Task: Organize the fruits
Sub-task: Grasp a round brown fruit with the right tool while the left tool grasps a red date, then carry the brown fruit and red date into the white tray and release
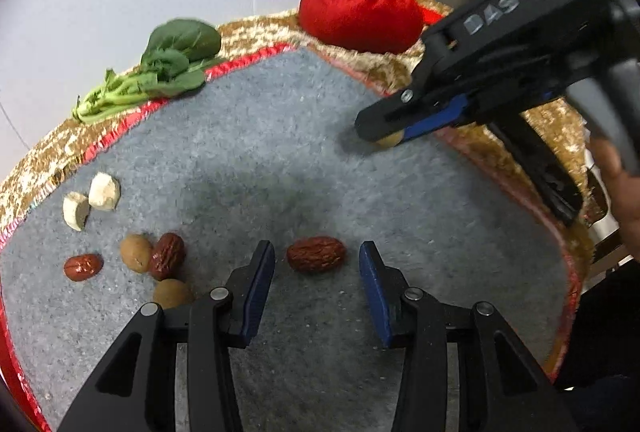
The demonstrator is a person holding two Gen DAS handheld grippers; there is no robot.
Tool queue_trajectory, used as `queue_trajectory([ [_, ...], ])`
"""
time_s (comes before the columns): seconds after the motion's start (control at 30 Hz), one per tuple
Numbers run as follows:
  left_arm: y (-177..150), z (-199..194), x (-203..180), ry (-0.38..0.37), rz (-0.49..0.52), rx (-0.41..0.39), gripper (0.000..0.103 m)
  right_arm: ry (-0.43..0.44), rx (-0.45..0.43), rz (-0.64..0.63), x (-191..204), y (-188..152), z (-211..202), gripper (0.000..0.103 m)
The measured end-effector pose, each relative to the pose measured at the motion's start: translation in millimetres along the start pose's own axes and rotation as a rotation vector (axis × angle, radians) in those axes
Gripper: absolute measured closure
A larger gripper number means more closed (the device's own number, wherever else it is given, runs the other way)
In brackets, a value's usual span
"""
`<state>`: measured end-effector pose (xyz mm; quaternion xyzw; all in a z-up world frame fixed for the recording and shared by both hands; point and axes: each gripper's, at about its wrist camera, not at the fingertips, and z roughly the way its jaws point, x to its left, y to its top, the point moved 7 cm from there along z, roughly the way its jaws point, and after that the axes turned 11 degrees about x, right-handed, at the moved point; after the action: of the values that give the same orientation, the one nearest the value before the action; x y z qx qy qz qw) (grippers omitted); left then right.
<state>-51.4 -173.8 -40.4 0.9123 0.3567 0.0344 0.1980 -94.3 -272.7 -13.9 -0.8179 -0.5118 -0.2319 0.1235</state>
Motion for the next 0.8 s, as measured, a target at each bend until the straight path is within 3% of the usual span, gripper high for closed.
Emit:
queue_trajectory([
  [0.13,-3.1,0.9,1.4,-0.008,-0.020,-0.008,0.072,0.002,0.015,-0.012,10.2,1.7,8.4,0.079],
  [0.37,-6.0,-6.8,-2.1,-0.015,-0.022,-0.019,0.073,0.011,0.012,-0.041,24.2,0.5,13.9,0.079],
  [0.53,-21.3,-46.1,16.0,0.019,-0.051,-0.061,0.073,0.042,0.005,-0.060,39.2,1.0,15.3,0.079],
  [0.7,-49.2,-95.5,59.8,0.083,-0.177,-0.123,0.073,0.082,0.013,-0.122,77.2,-3.7,23.4,0.079],
  [0.8,-84.6,-128.6,99.6,0.148,-0.304,-0.153,0.073,0.110,0.031,-0.170,108.3,-11.2,33.4,0.079],
])
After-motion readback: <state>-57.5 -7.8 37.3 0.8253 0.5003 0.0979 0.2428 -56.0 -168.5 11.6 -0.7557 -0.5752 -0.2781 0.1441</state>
